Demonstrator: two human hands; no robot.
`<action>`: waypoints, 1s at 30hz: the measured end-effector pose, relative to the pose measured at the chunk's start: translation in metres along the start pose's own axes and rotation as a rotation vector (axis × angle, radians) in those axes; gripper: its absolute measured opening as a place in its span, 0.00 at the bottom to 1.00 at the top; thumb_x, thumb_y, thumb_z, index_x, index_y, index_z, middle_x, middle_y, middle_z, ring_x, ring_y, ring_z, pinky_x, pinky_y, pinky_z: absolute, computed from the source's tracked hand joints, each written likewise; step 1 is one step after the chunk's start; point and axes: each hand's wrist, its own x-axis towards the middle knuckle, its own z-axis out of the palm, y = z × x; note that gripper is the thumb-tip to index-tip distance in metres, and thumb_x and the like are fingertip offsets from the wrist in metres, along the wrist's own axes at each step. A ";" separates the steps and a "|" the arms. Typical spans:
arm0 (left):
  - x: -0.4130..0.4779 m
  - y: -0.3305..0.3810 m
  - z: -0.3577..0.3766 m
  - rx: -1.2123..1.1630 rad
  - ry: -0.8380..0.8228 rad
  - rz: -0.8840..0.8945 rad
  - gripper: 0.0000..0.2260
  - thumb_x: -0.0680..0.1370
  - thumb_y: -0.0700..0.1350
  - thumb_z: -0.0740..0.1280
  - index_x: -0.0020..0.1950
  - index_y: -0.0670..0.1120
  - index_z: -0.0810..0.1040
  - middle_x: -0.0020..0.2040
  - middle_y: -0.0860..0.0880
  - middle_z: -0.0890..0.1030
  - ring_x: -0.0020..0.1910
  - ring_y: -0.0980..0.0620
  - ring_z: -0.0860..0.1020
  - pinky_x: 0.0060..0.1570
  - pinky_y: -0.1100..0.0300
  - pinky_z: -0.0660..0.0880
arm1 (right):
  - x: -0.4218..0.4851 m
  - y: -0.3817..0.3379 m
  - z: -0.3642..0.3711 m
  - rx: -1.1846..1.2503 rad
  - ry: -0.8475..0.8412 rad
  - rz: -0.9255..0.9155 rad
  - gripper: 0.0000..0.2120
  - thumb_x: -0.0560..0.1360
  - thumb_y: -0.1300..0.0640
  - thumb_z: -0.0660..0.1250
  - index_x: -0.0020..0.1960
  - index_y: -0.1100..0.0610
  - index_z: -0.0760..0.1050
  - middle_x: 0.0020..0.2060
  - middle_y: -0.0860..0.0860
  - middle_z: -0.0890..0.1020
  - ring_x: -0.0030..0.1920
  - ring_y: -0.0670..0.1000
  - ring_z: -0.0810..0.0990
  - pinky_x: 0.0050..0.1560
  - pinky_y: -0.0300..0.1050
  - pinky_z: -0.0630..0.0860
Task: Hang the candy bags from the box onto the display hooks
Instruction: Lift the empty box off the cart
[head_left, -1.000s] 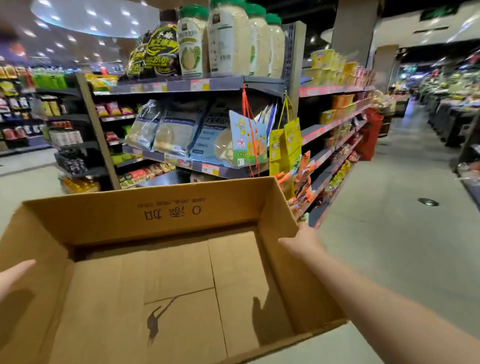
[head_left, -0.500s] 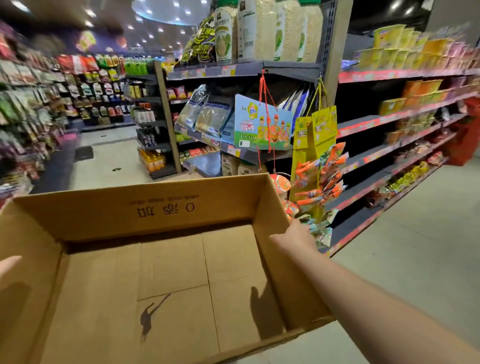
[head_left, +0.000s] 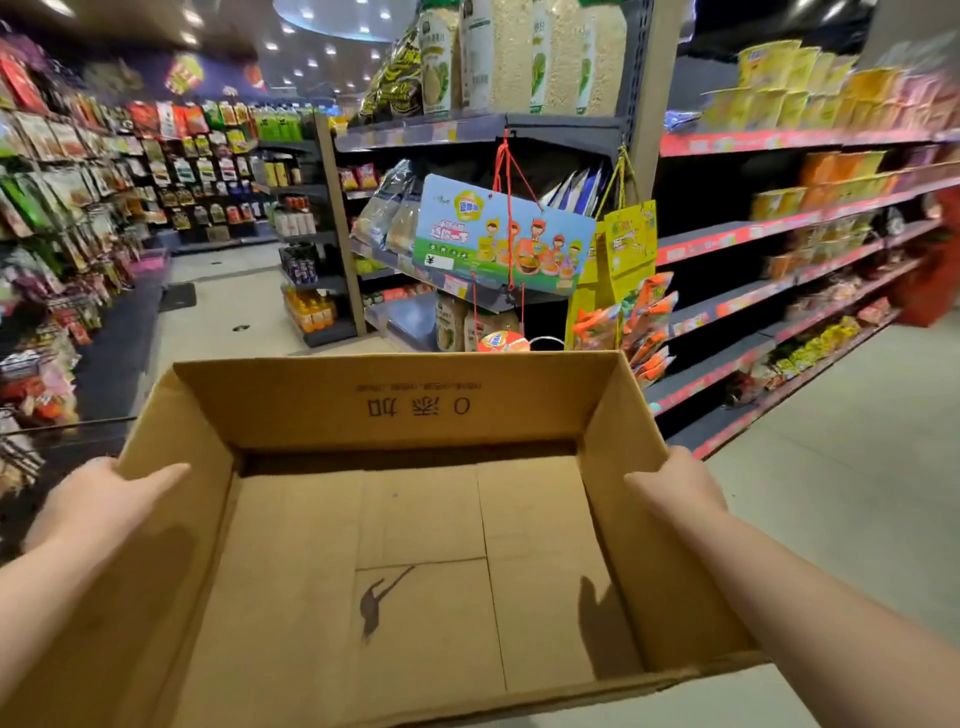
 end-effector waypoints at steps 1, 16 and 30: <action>-0.045 0.042 -0.009 -0.014 -0.071 0.010 0.43 0.62 0.75 0.67 0.64 0.43 0.74 0.47 0.41 0.81 0.43 0.36 0.79 0.42 0.44 0.78 | 0.001 0.012 -0.010 0.000 0.021 0.018 0.20 0.74 0.50 0.67 0.62 0.56 0.68 0.51 0.56 0.76 0.48 0.57 0.76 0.41 0.45 0.72; -0.191 0.245 0.073 -0.035 -0.236 0.282 0.30 0.73 0.63 0.67 0.62 0.40 0.73 0.49 0.40 0.78 0.48 0.36 0.77 0.47 0.45 0.77 | -0.002 0.174 -0.134 0.031 0.254 0.305 0.27 0.74 0.47 0.67 0.67 0.58 0.68 0.60 0.60 0.76 0.58 0.63 0.76 0.54 0.53 0.76; -0.288 0.439 0.238 -0.103 -0.504 0.608 0.29 0.73 0.64 0.67 0.58 0.39 0.75 0.50 0.37 0.80 0.48 0.34 0.79 0.48 0.41 0.79 | 0.027 0.319 -0.234 0.059 0.436 0.598 0.30 0.74 0.49 0.67 0.70 0.61 0.64 0.65 0.61 0.72 0.64 0.63 0.72 0.57 0.53 0.73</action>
